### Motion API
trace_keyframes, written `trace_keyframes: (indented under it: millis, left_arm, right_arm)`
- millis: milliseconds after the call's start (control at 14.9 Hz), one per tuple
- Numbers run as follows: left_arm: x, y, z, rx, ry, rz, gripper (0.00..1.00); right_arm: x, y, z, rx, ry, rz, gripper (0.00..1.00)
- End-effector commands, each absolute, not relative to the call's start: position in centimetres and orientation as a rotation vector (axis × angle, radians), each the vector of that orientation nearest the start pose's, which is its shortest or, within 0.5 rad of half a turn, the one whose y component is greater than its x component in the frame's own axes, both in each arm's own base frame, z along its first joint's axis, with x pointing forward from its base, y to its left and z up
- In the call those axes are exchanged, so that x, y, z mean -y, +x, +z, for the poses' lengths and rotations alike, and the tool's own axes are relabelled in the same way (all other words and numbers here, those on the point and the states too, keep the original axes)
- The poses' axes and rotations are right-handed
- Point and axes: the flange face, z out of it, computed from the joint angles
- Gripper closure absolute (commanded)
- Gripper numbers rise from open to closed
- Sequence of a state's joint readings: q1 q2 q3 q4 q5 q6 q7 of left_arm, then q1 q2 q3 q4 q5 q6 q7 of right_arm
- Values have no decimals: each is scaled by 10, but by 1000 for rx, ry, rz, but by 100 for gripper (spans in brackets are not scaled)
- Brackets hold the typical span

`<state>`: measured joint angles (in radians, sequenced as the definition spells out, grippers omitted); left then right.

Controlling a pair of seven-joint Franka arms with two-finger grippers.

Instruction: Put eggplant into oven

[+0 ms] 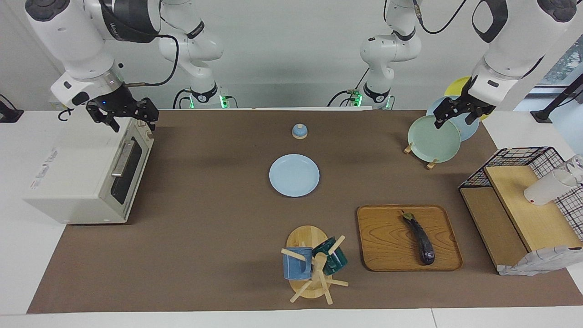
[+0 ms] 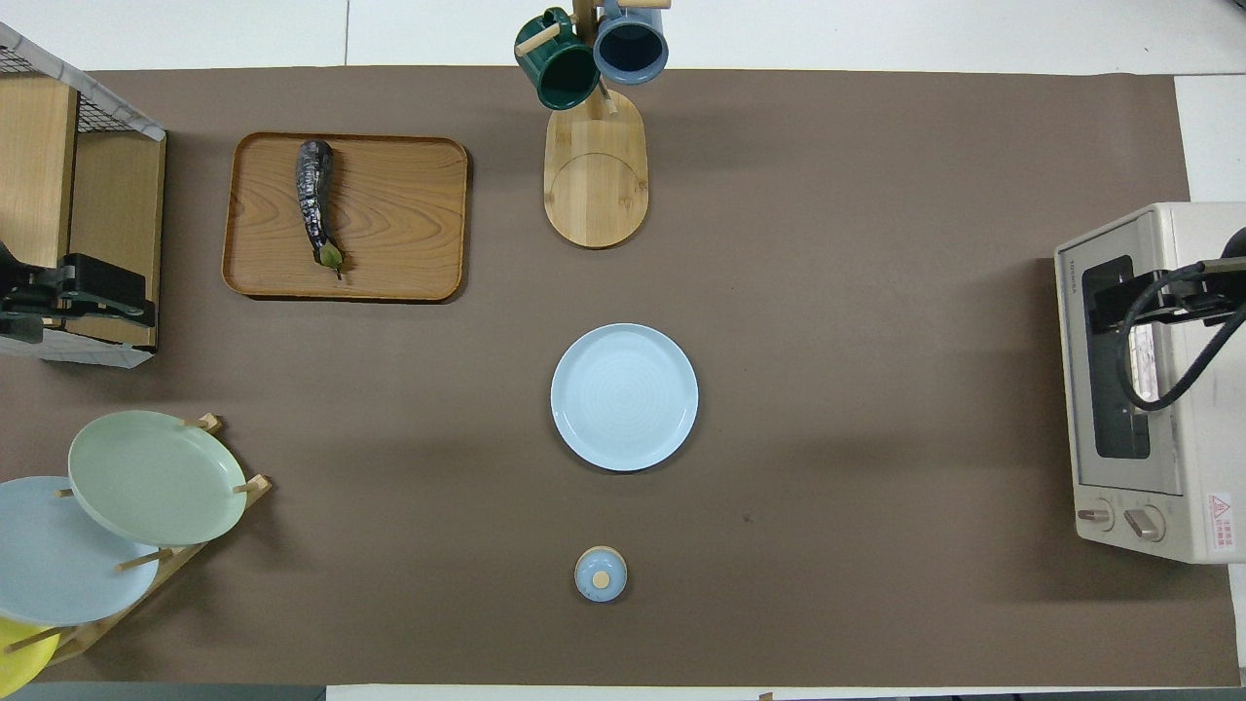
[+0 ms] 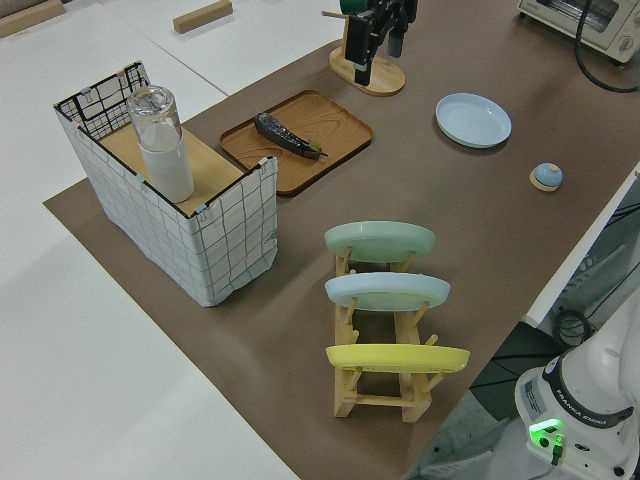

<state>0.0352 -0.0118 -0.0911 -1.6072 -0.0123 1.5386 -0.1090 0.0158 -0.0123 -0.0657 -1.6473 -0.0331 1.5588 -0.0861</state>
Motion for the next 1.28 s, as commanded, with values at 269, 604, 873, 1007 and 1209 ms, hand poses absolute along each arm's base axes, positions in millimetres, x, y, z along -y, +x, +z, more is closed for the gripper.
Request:
trace_keyframes:
  millis: [269,604,873,1007,1209]
  left_arm:
    - [33,573,604,90,-3185,22,0]
    - [37,675,529,72,-3212,133,0]
    - [43,726,418,41,-3216,104,0]
    - [51,749,367,21,-3208,10,0]
    - [52,751,343,22,-3208,-28,0]
  right_arm:
    - [40,534,585,180,-3140,140,86]
    - [79,511,544,138,-3148,78,100]
    - [84,510,528,1,-3205,94,100]
    - [87,509,514,-83,-3245,96,100]
    - [91,513,491,-190,-3293,100,100]
